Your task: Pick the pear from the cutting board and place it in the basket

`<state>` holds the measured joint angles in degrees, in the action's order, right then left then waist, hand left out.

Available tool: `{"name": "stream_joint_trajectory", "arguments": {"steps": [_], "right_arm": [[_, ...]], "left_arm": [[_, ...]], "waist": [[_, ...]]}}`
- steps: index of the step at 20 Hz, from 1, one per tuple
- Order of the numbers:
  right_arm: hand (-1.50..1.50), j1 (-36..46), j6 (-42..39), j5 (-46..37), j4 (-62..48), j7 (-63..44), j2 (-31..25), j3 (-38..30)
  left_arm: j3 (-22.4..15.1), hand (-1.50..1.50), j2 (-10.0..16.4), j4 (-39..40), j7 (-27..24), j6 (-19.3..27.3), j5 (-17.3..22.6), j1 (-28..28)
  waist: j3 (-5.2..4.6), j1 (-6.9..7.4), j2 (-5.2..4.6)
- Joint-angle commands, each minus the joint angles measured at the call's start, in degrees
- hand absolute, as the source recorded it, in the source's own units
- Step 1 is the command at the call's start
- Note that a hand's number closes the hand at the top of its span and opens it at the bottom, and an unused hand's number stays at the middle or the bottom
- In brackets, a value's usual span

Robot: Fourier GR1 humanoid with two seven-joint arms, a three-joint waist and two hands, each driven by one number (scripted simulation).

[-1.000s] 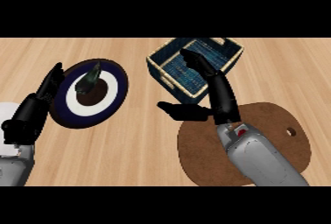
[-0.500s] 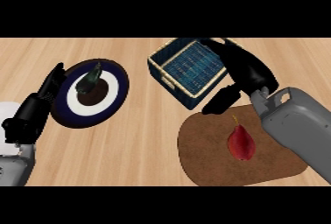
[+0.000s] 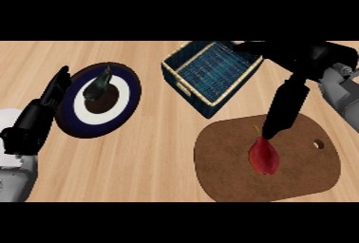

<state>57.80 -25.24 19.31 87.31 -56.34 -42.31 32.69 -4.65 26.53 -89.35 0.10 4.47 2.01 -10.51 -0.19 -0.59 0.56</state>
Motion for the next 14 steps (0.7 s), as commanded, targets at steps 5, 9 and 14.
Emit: {"name": "stream_joint_trajectory", "arguments": {"steps": [5, 9, 14], "right_arm": [[-1.50, 0.07, -7.97, 4.84, -2.14, -7.02, -1.95, 1.52], [-1.50, -4.38, -6.74, 2.77, 0.90, -5.63, -1.87, 2.93], [-1.50, -4.78, -10.29, 1.63, -1.61, -5.24, -1.61, 5.01]], "left_arm": [[0.59, 0.00, -0.76, 1.37, -2.23, -1.60, -0.48, 0.39], [1.91, 0.00, -1.58, 1.95, -1.23, -1.04, -0.74, -1.90], [2.34, 0.00, -1.56, 3.62, -2.91, -2.77, -0.81, -0.93]], "waist": [[0.11, 0.71, -0.53], [0.15, 0.32, -0.43], [0.13, 0.66, -0.52]]}}
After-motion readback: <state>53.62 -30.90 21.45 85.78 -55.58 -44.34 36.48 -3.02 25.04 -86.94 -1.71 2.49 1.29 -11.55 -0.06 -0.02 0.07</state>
